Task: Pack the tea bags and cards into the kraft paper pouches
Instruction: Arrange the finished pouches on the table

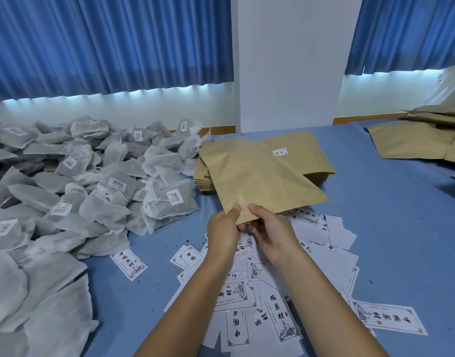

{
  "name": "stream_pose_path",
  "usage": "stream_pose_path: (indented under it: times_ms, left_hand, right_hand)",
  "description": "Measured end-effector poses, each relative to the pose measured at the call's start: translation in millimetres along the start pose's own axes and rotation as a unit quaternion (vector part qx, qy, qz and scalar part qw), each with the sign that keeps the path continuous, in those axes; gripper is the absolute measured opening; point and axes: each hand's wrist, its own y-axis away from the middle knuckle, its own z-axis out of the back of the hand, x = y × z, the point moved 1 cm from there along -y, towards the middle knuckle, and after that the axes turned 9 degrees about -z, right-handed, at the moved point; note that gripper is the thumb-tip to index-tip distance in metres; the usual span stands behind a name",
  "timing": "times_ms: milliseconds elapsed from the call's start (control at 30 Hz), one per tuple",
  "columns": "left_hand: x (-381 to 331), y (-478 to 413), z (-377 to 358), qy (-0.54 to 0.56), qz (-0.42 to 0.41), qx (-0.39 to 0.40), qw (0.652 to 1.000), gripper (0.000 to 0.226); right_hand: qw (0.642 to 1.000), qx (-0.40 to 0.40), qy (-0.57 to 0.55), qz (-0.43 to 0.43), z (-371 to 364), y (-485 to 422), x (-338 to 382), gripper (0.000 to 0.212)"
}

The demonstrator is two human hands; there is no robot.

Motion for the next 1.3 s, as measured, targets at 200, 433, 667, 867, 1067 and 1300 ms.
stream_pose_path:
  times_ms: [200, 433, 667, 867, 1067, 1300]
  left_hand:
    - [0, 2, 1, -0.02, -0.004, -0.004, 1.0, 0.031]
    - [-1, 2, 1, -0.031, -0.007, -0.009, 0.999, 0.028]
    - [-3, 4, 0, -0.03, -0.011, -0.018, 0.999, 0.026]
    - [-4, 6, 0, -0.03, -0.017, -0.027, 0.999, 0.026]
    - [-6, 9, -2, -0.056, -0.049, -0.028, 0.997, 0.03]
    - [-7, 12, -3, -0.042, -0.054, -0.017, 0.998, 0.029]
  right_hand:
    - [1.0, -0.011, 0.016, 0.012, 3, 0, 3, 0.024]
    - [0.999, 0.004, -0.038, 0.032, 8, -2, 6, 0.013]
    - [0.999, -0.001, -0.027, 0.021, 8, -1, 12, 0.005]
    - [0.997, -0.011, -0.065, 0.041, 14, -1, 19, 0.015]
    - [0.997, -0.041, -0.042, 0.06, 17, -1, 22, 0.014]
    - [0.995, -0.046, -0.082, 0.04, 24, -4, 24, 0.012]
